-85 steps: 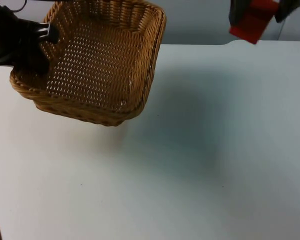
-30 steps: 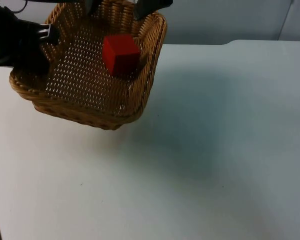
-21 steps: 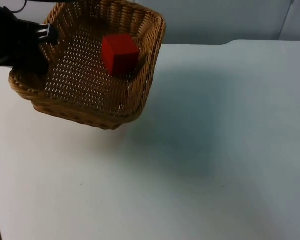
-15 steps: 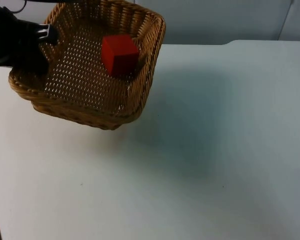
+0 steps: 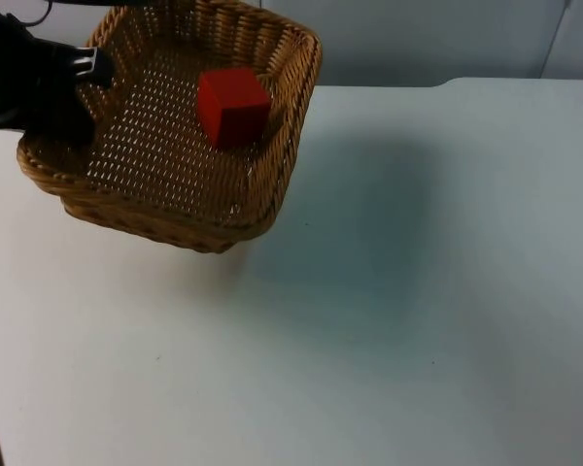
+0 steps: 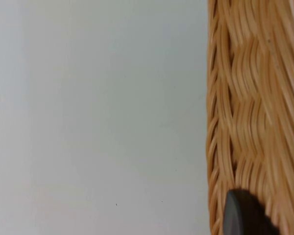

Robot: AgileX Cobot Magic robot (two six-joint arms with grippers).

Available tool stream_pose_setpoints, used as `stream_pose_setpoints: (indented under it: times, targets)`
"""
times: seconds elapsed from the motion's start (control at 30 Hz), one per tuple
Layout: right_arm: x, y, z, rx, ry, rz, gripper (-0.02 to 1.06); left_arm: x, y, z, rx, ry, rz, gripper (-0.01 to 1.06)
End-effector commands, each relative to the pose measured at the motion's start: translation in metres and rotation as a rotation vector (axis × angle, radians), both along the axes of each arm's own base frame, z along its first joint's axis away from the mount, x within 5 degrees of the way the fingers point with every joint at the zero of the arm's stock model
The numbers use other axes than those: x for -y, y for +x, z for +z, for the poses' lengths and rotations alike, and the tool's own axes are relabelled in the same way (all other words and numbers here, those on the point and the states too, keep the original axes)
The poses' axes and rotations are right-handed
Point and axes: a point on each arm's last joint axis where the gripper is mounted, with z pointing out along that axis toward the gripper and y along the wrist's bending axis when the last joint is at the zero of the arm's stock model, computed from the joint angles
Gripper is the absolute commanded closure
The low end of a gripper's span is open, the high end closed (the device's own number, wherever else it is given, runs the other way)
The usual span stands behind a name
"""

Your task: Pick up the basket with the left hand and place the cube into the basket with the right hand.

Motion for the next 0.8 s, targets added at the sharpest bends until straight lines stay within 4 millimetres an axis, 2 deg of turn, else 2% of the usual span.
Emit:
stream_pose_setpoints:
  times: [0.0, 0.03, 0.07, 0.1, 0.13, 0.23, 0.37, 0.77]
  targets:
    - [0.016, -0.009, 0.013, 0.035, -0.003, -0.043, 0.77, 0.001, 0.001, 0.005, 0.019, -0.022, 0.027, 1.05]
    - [0.025, -0.01, 0.015, 0.039, -0.003, -0.063, 0.88, 0.001, 0.001, 0.005, 0.019, -0.022, 0.027, 1.05]
    - [0.025, -0.01, 0.015, 0.039, -0.003, -0.063, 0.88, 0.001, 0.001, 0.005, 0.019, -0.022, 0.027, 1.05]
    - [0.031, -0.012, 0.017, 0.045, -0.002, -0.078, 0.99, 0.001, 0.001, 0.005, 0.019, -0.022, 0.027, 1.05]
    - [0.038, -0.013, 0.019, 0.049, -0.002, -0.093, 1.04, 0.001, 0.001, 0.005, 0.019, -0.022, 0.027, 1.05]
    - [0.055, -0.012, 0.017, 0.043, -0.004, -0.136, 1.05, 0.001, 0.001, 0.005, 0.019, -0.022, 0.027, 1.05]
    - [0.064, -0.011, 0.016, 0.04, -0.007, -0.158, 1.05, 0.001, 0.001, 0.005, 0.019, -0.022, 0.027, 1.05]
    - [0.064, -0.011, 0.016, 0.04, -0.01, -0.16, 1.05, 0.001, 0.001, 0.005, 0.019, -0.022, 0.027, 1.05]
